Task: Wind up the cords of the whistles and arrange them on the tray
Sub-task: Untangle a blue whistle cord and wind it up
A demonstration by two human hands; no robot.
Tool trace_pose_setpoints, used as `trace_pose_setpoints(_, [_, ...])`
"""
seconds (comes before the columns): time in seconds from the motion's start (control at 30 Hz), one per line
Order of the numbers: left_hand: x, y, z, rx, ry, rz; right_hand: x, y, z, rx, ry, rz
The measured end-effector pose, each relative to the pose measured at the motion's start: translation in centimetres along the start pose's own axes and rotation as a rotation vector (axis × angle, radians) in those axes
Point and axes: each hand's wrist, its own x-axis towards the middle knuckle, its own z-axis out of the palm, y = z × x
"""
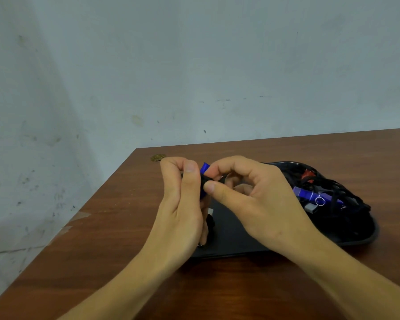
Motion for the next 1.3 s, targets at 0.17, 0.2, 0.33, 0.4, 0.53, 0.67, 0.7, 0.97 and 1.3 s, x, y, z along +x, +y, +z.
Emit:
trace_pose_setpoints(0.17, [-0.3,0.2,0.3,-0.013,0.019,-0.049,-0.2,0.0,-0.1,0.066,-0.024,-0.03])
trace_pose_setpoints(0.2, [-0.3,0.3,0.4,-0.034,0.026,-0.067,-0.3,-0.2,0.0,0.039,-0.011,-0.068])
trace_pose_setpoints(0.33, [-0.3,0.4,0.9,-0.139,0.05,-0.186,-0.4,-0.3,0.3,-0.134,0.037,-0.247])
trace_pose_setpoints(0.4, [-0.2,0.4,1.1,-0.215,0.054,-0.243,-0.4,0.0,0.4,-0.172,0.052,-0.286])
trace_pose_setpoints(0.53, [-0.2,0.2,1.2,-0.347,0.083,-0.298,-0.2,0.6,0.7,-0.222,0.103,-0.369])
trace_pose_setpoints(0.67, [-0.1,0.5,1.5,-0.469,0.077,-0.338,0.2,1.3,0.8,-0.21,0.141,-0.435])
trace_pose_setpoints(0.7, [0.0,0.5,1.5,-0.498,0.062,-0.359,0.3,1.5,0.7,-0.201,0.148,-0.441])
trace_pose_setpoints(0.97, [0.6,0.7,1.0,-0.769,-0.125,-0.51,0.4,2.2,0.6,0.112,0.17,-0.188])
trace_pose_setpoints(1.3, [0.7,0.5,-0.2,-0.924,-0.296,-0.447,-0.1,2.6,0.6,0.09,0.136,-0.174])
